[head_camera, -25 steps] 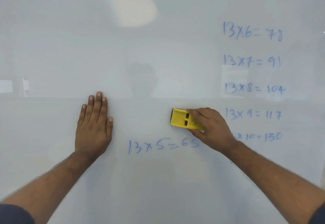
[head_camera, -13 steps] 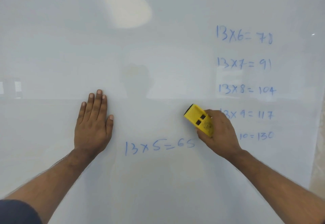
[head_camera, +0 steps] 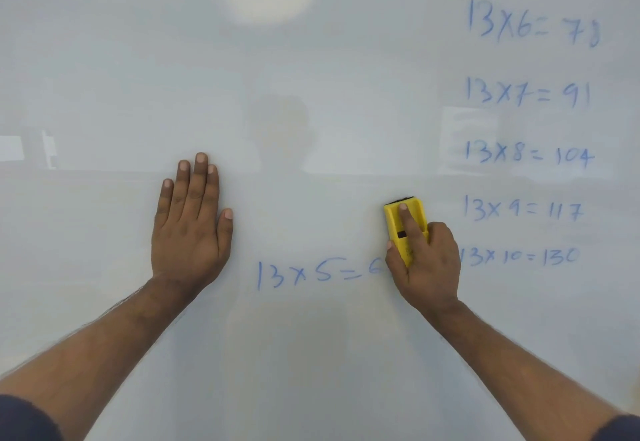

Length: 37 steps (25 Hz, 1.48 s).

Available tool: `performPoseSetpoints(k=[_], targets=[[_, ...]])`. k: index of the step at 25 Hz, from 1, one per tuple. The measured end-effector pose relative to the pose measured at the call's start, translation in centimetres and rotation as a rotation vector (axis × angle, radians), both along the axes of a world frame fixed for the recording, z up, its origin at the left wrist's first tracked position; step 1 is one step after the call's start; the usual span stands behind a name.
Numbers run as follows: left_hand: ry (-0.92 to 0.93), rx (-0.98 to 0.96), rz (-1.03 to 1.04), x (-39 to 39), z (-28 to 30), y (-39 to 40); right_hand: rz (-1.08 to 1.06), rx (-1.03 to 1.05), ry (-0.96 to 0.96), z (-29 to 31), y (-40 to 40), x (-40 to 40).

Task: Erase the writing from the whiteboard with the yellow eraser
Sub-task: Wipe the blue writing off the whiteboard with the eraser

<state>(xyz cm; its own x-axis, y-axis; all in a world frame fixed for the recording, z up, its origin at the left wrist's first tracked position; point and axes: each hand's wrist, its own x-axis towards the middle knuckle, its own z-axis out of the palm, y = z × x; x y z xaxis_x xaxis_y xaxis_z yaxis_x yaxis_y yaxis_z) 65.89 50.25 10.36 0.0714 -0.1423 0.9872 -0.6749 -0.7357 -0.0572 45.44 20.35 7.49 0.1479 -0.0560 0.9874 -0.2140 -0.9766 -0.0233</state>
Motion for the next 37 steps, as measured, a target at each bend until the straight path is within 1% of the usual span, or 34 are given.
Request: performPoseSetpoints(k=[3, 8, 11, 14, 18, 20, 23, 28, 31, 34, 37], targets=[[0.000, -0.001, 0.006, 0.1, 0.0, -0.3, 0.010, 0.057, -0.081, -0.7, 1.3, 1.4], [0.007, -0.001, 0.007, 0.0, 0.1, -0.2, 0.041, -0.010, -0.105, -0.5, 5.4, 3.7], [-0.001, -0.001, 0.005, -0.1, 0.1, -0.1, 0.077, -0.030, -0.048, -1.2, 6.2, 3.6], [-0.005, 0.004, -0.002, -0.1, 0.1, 0.1, 0.056, -0.106, 0.039, -2.2, 3.9, 1.7], [-0.014, 0.000, 0.008, -0.3, 0.1, 0.0, -0.051, -0.002, -0.019, -1.4, -0.3, -0.8], [-0.014, -0.006, 0.007, -0.3, 0.0, -0.2, -0.043, 0.055, -0.053, -1.3, -0.6, -0.7], [-0.007, -0.020, 0.010, -0.3, 0.0, -0.3, 0.018, 0.136, -0.132, -1.5, 1.7, 1.1], [-0.008, -0.018, 0.016, -0.4, 0.0, -0.4, 0.066, 0.037, -0.108, -0.1, 7.2, 4.4], [-0.013, -0.003, 0.007, -0.3, -0.1, -0.2, 0.105, -0.035, -0.044, -0.8, 9.5, 5.5], [-0.018, 0.022, 0.009, -0.3, 0.1, 0.4, 0.112, -0.150, 0.070, -1.6, 8.0, 4.0], [-0.025, 0.036, 0.013, -0.2, -0.1, 0.4, 0.043, -0.136, 0.070, -1.9, 4.5, 1.7]])
